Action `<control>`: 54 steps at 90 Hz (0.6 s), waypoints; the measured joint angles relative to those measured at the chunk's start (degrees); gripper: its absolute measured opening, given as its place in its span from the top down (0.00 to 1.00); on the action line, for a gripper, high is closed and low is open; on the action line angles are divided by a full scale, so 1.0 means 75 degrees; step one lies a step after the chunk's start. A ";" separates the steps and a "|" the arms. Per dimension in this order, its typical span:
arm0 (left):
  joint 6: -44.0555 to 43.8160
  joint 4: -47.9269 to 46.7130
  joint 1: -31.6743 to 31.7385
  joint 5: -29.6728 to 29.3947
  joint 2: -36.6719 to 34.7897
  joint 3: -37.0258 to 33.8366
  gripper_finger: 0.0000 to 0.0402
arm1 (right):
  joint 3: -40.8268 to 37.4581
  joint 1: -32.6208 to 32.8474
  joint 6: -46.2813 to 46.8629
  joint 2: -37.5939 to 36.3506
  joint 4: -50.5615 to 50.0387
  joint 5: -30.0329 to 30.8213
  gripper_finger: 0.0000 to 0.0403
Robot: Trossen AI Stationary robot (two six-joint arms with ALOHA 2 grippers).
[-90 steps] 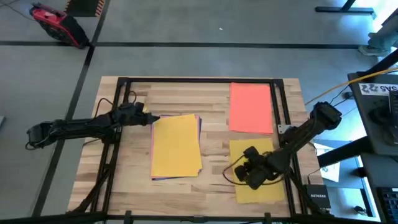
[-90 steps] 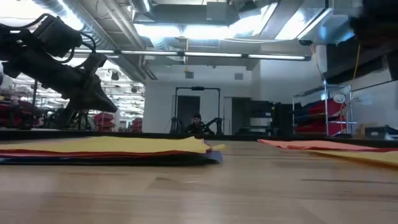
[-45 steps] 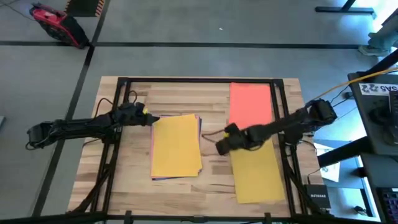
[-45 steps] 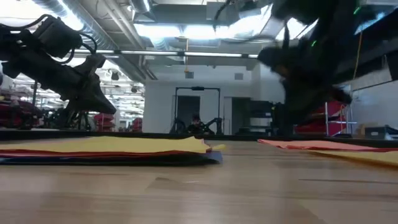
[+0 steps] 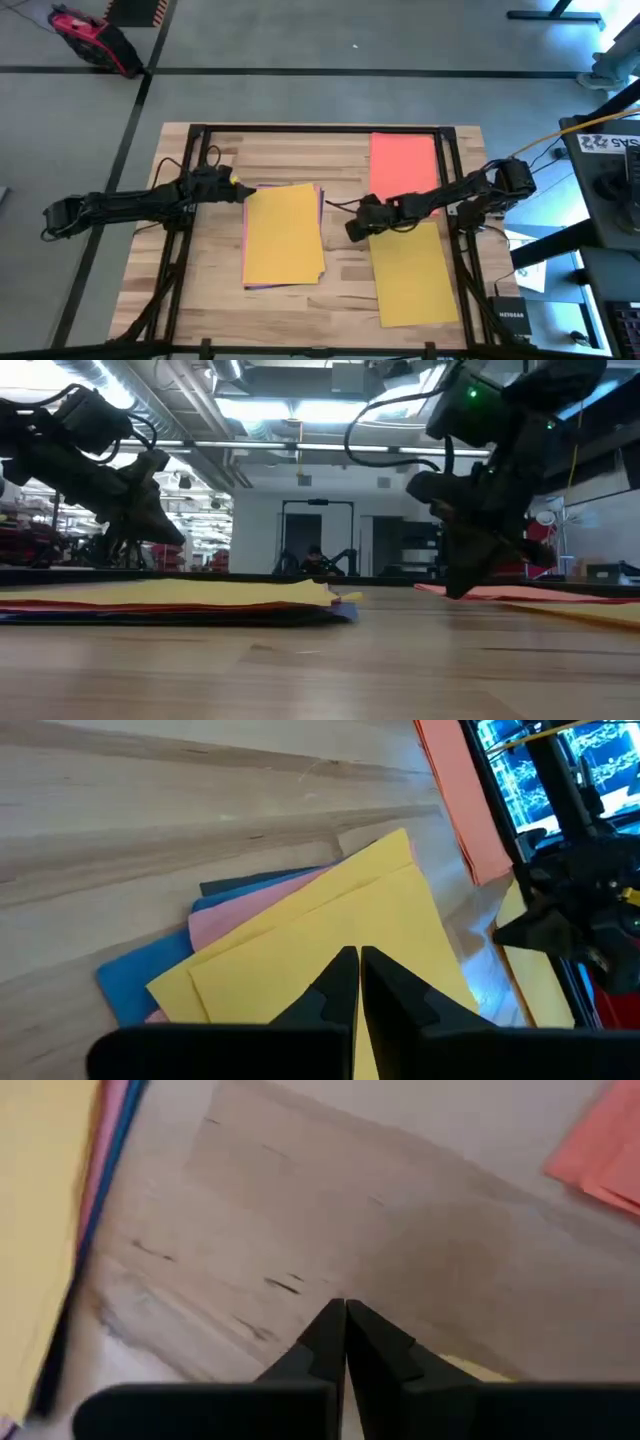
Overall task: Organize paper
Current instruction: Put all of the yellow paper at the bottom right of the table
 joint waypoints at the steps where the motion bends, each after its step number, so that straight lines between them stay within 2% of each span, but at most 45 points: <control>1: -0.0002 0.0007 0.0000 0.0000 0.0000 0.0000 1.00 | 0.0000 0.0000 0.0020 0.0005 -0.0002 0.0000 1.00; 54: -0.0080 -0.0007 0.0000 -0.0146 0.0000 0.0003 1.00 | 0.0029 0.0000 0.0499 0.0037 -0.0776 0.0105 1.00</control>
